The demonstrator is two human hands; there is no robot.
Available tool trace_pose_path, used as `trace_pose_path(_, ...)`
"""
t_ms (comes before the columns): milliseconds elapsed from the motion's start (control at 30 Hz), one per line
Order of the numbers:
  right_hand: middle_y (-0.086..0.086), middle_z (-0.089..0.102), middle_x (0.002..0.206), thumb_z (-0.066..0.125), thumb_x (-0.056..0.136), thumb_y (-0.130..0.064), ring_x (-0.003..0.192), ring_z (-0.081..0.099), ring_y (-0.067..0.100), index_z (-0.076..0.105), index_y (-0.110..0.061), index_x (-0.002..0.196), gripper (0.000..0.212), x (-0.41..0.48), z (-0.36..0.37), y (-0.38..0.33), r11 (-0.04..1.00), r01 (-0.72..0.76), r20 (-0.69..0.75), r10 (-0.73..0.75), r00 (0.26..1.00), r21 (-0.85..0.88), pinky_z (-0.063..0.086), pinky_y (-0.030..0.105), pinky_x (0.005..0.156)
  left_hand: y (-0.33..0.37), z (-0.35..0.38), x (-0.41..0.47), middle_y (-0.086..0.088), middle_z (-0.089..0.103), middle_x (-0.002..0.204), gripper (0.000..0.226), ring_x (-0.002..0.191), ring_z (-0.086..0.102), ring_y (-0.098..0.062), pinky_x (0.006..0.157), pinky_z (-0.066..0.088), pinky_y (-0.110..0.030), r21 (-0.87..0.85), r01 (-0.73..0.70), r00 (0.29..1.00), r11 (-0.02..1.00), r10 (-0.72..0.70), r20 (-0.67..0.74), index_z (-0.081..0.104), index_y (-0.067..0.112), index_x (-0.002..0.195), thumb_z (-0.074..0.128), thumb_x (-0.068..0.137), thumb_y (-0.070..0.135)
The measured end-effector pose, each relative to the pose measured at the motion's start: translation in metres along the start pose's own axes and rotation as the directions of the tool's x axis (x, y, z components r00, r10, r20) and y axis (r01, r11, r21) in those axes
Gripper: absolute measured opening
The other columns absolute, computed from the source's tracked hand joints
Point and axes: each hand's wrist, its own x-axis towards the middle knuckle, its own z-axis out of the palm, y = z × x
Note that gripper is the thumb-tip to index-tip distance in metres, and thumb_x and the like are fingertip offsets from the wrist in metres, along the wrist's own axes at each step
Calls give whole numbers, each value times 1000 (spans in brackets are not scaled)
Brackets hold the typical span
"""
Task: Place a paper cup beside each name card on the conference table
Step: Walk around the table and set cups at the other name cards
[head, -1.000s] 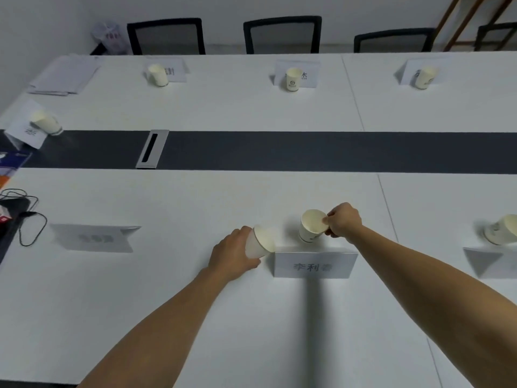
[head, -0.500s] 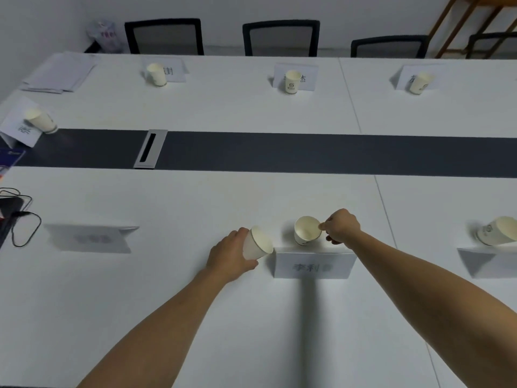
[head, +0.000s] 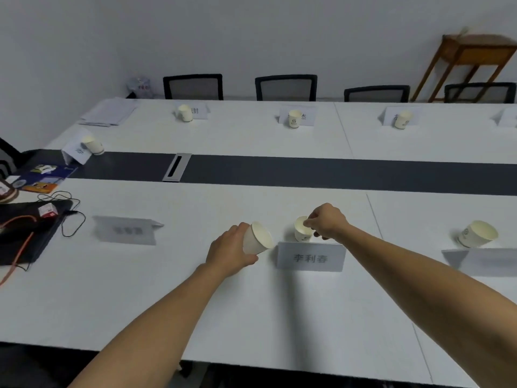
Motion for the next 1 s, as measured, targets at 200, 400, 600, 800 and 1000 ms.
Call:
trace_pose_path(200, 11, 74, 80, 67, 87, -24, 66, 66, 24, 74, -3, 94, 24, -53, 33, -30, 975, 170, 71, -161, 984, -143, 53, 34, 64, -31, -15, -88, 4, 52, 127, 70, 111, 55, -23, 80, 42, -32, 14, 133, 988, 991, -131, -81, 39, 24, 136, 74, 77, 40)
trace_pose_path(400, 10, 75, 82, 68, 89, -29, 70, 69, 23, 73, -9, 97, 22, -113, 93, -86, 927, 322, 216, -280, 935, -193, 57, 35, 77, -92, -30, -183, 2, 52, 126, 71, 111, 54, -22, 82, 44, -34, 17, 287, 948, 958, -281, -146, 38, 23, 137, 73, 77, 41)
trace_pose_path(600, 12, 74, 85, 67, 91, -30, 64, 62, 22, 71, -8, 100, 24, -150, 157, -175, 866, 444, 276, -379, 883, -230, 54, 34, 70, -167, -62, -241, 2, 53, 122, 69, 107, 55, -22, 79, 44, -33, -44, 373, 899, 927, -372, -230, 40, 23, 135, 74, 77, 39)
trace_pose_path(800, 9, 74, 87, 70, 88, -29, 81, 74, 25, 69, -11, 101, 22, -178, 259, -277, 864, 476, 318, -411, 854, -163, 62, 41, 79, -281, -107, -285, 1, 54, 122, 69, 109, 55, -21, 80, 46, -34, -53, 382, 888, 923, -382, -254, 41, 23, 134, 74, 75, 39)
trace_pose_path(1000, 12, 75, 89, 70, 86, -27, 83, 75, 29, 71, -11, 93, 18, -211, 347, -362, 887, 460, 371, -411, 833, -49, 60, 39, 71, -384, -167, -309, 0, 53, 125, 71, 112, 54, -23, 76, 41, -33, -23, 394, 885, 919, -386, -261, 41, 22, 133, 76, 73, 40)
